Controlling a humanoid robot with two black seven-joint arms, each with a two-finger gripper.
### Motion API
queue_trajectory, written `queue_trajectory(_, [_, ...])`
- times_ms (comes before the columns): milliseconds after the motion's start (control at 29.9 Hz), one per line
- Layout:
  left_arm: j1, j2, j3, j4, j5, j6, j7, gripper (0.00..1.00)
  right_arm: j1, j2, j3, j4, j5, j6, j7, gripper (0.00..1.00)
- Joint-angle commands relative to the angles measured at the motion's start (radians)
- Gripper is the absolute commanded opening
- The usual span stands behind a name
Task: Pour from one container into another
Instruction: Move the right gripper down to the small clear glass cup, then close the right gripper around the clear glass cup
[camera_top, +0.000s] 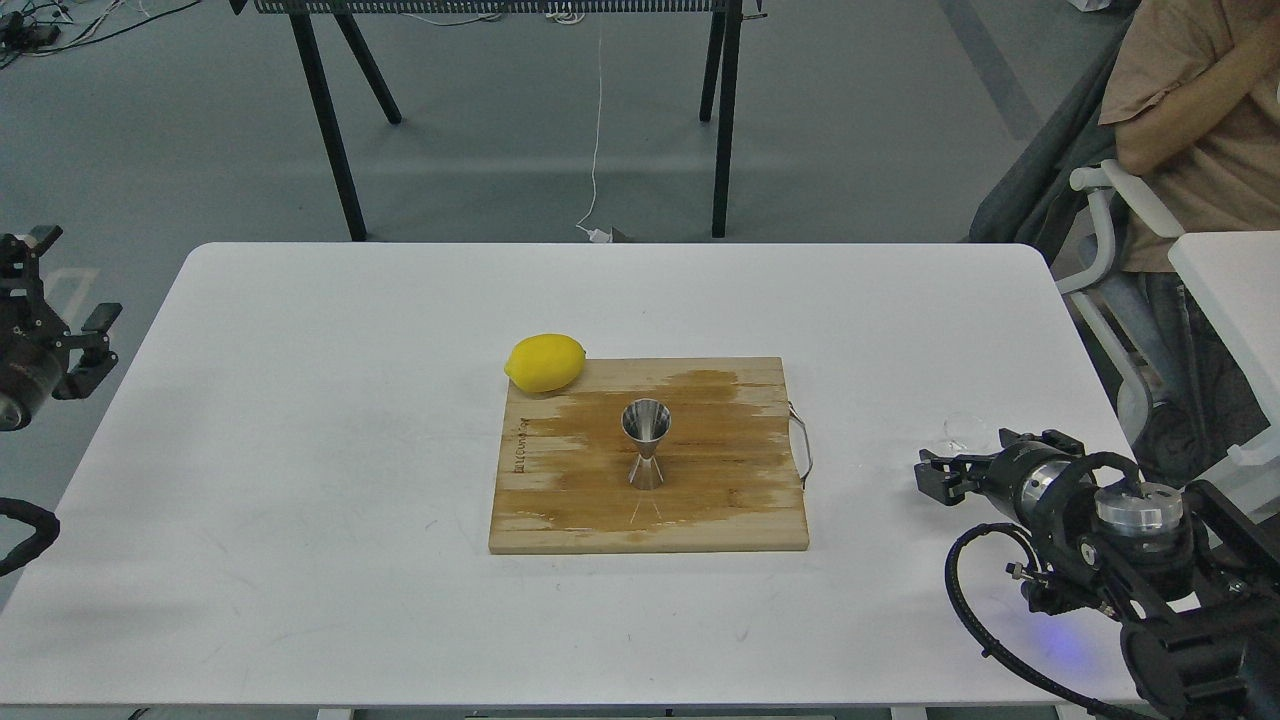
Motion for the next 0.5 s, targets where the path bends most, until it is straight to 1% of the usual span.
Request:
queue_trajectory(0, [0.0,-0.001,0.0,0.0,0.0,0.0,0.0,0.99,0.0,0.0,-0.001,-0.003,-0.011,0.0,0.0,0.8])
queue_trajectory(100, [0.002,-0.003,0.0,0.0,0.002,0.0,0.0,0.99,0.0,0.0,-0.001,-0.003,-0.028,0.0,0.0,0.76])
queue_trajectory(468, [0.0,-0.018,0.0,0.017,0.003,0.0,0.0,0.99,0.001,0.0,0.0,-0.004,-0.029,0.0,0.002,0.73])
